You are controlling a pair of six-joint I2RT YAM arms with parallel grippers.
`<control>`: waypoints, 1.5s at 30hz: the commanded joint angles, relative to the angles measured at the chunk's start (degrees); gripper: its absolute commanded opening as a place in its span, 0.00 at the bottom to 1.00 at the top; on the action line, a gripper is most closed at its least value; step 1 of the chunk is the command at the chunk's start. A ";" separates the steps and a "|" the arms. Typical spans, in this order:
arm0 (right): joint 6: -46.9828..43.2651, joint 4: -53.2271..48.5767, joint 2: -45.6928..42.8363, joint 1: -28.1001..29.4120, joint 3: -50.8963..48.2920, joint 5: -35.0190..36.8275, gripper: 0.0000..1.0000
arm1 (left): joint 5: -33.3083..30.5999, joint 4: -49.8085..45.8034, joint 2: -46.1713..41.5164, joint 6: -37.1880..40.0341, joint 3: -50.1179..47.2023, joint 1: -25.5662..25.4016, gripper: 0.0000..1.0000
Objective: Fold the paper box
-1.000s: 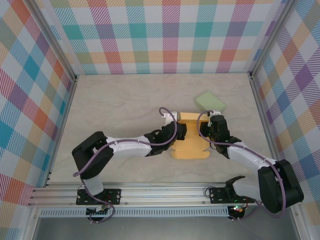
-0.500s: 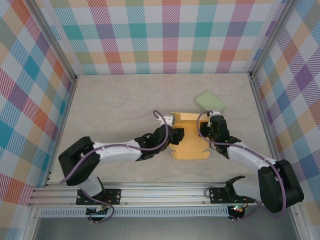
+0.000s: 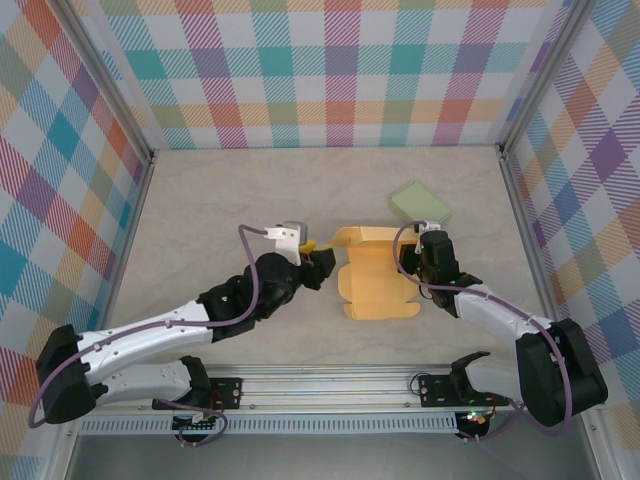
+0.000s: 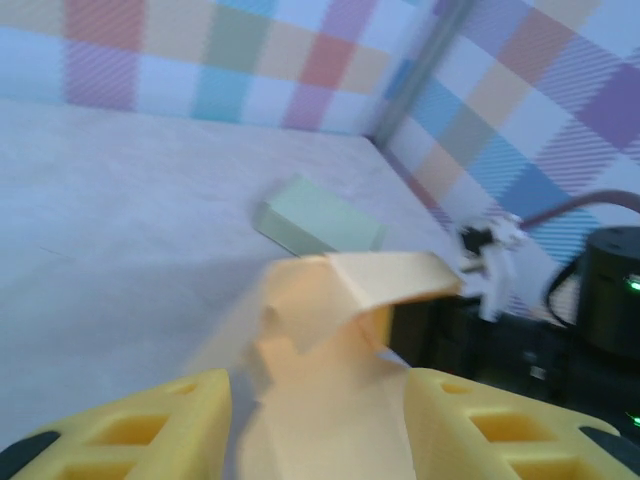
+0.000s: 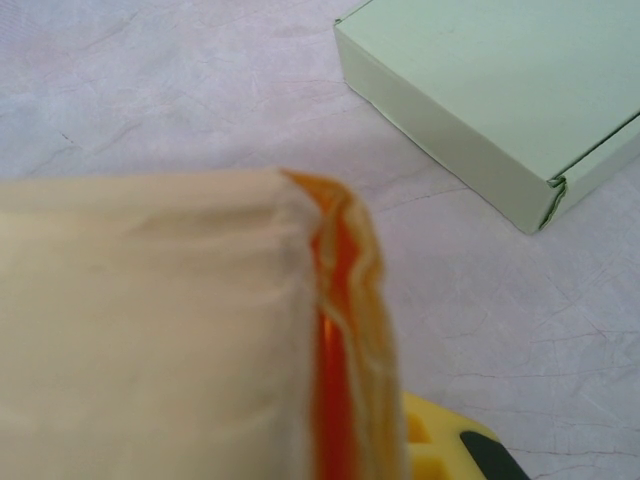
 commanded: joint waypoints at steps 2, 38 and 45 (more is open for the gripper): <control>0.07 1.47 -0.39 0.19 -0.04 -0.62 0.00 | -7.05 -6.36 1.37 4.49 0.70 6.86 0.47; -0.11 1.18 -0.47 0.21 0.13 -0.61 0.00 | 15.65 5.95 28.06 22.44 7.47 6.76 0.51; -0.02 1.30 -0.38 0.15 0.08 -0.59 0.00 | 14.97 5.61 26.90 24.56 5.96 5.32 0.51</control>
